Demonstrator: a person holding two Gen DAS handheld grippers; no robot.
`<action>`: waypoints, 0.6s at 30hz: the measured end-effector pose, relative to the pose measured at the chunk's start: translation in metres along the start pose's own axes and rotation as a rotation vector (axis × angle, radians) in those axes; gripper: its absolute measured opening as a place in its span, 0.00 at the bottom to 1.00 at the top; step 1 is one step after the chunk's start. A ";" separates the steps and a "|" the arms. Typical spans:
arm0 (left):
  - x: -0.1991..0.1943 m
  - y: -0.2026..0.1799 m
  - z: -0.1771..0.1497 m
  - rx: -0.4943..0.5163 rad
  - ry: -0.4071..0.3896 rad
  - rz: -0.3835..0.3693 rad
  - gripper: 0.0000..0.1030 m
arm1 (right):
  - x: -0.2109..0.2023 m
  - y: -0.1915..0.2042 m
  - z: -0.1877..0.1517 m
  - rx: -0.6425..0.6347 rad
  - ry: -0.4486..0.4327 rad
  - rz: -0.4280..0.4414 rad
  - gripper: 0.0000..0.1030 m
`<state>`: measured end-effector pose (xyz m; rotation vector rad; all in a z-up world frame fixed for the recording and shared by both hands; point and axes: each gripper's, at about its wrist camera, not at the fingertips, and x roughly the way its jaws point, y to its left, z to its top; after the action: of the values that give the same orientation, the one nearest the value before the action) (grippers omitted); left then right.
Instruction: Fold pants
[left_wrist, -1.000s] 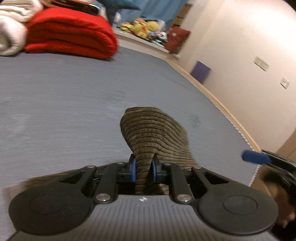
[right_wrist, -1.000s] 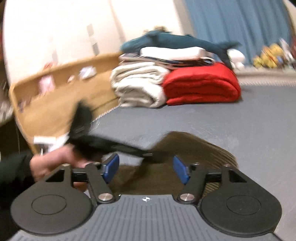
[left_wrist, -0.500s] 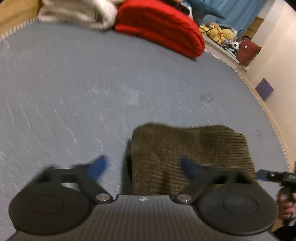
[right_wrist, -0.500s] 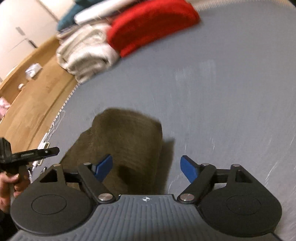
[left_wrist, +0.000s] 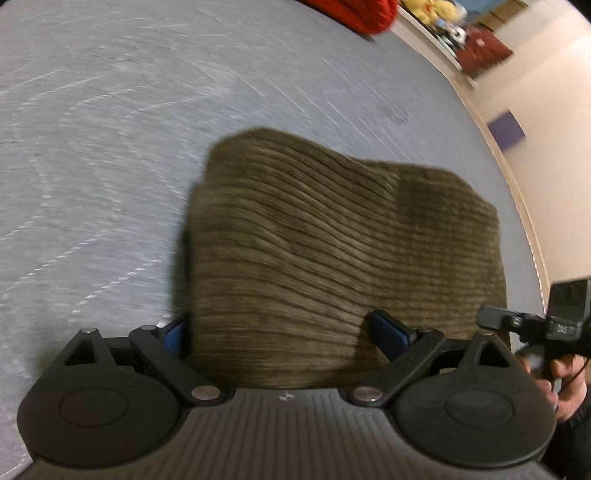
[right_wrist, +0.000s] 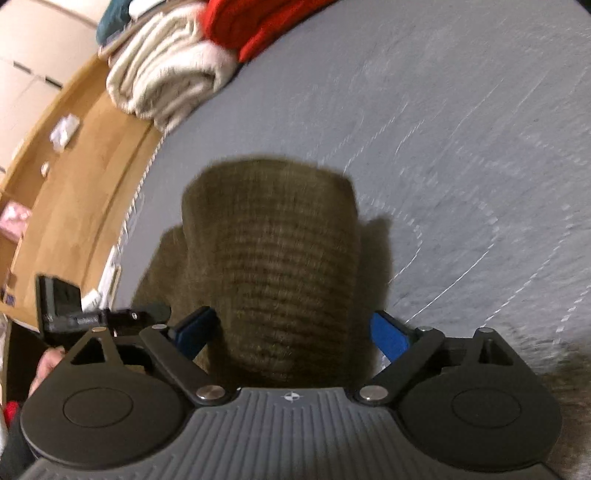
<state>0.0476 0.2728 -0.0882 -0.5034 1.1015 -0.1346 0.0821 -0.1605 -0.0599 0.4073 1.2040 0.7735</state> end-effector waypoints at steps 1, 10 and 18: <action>0.001 -0.003 -0.001 0.016 -0.005 0.011 0.95 | 0.004 0.001 -0.001 -0.008 0.006 -0.006 0.89; -0.019 -0.056 -0.002 0.158 -0.137 0.071 0.55 | -0.018 0.020 0.004 -0.094 -0.067 -0.011 0.40; 0.000 -0.136 0.014 0.273 -0.268 -0.053 0.53 | -0.101 0.012 0.015 -0.253 -0.301 -0.120 0.39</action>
<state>0.0790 0.1570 -0.0219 -0.2949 0.7930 -0.2531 0.0770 -0.2238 0.0214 0.2297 0.8292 0.7211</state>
